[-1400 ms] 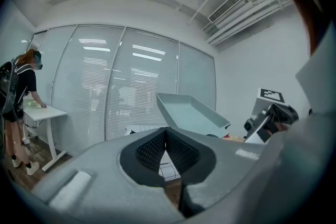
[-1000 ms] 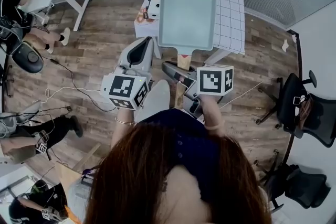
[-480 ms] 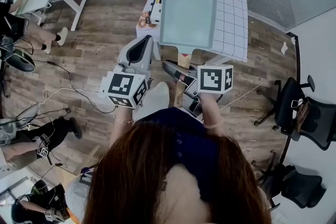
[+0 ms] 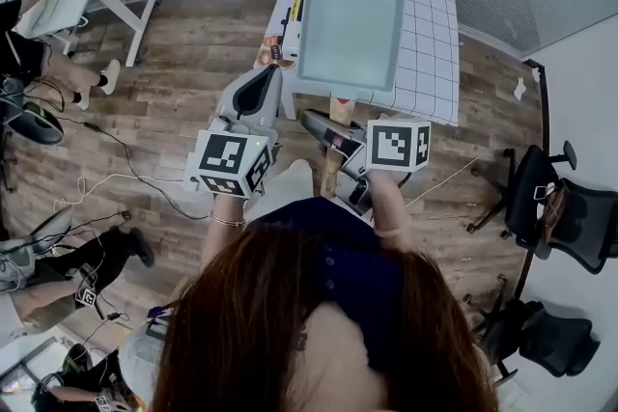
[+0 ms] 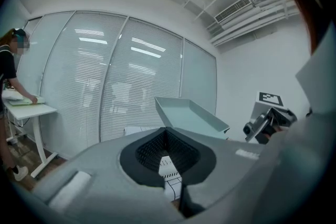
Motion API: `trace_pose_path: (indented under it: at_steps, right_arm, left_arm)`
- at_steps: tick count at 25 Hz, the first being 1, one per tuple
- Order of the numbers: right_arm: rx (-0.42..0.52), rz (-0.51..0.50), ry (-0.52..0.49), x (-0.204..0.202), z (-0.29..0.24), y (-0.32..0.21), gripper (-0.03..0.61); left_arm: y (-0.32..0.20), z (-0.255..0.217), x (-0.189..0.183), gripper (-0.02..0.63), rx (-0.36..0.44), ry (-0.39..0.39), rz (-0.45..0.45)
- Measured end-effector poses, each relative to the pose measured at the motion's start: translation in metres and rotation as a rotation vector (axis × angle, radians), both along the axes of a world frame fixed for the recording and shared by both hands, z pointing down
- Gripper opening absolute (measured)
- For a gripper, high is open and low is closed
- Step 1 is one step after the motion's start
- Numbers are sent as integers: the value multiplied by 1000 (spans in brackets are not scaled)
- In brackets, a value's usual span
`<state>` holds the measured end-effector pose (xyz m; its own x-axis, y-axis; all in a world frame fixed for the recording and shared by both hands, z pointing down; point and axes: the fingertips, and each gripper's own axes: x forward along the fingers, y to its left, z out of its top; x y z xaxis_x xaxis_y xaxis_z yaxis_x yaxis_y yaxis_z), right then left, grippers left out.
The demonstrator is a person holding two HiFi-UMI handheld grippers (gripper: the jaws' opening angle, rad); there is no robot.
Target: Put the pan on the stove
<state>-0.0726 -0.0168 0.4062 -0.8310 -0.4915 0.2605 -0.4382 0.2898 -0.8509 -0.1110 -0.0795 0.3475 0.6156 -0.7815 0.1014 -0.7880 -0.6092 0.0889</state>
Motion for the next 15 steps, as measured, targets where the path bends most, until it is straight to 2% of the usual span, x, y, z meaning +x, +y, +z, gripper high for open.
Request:
trace_pose_path:
  at_steps: [15]
  right_arm:
    - [-19, 54, 19, -7, 4, -46, 67]
  left_arm:
    - [-51, 2, -6, 10, -3, 24, 57]
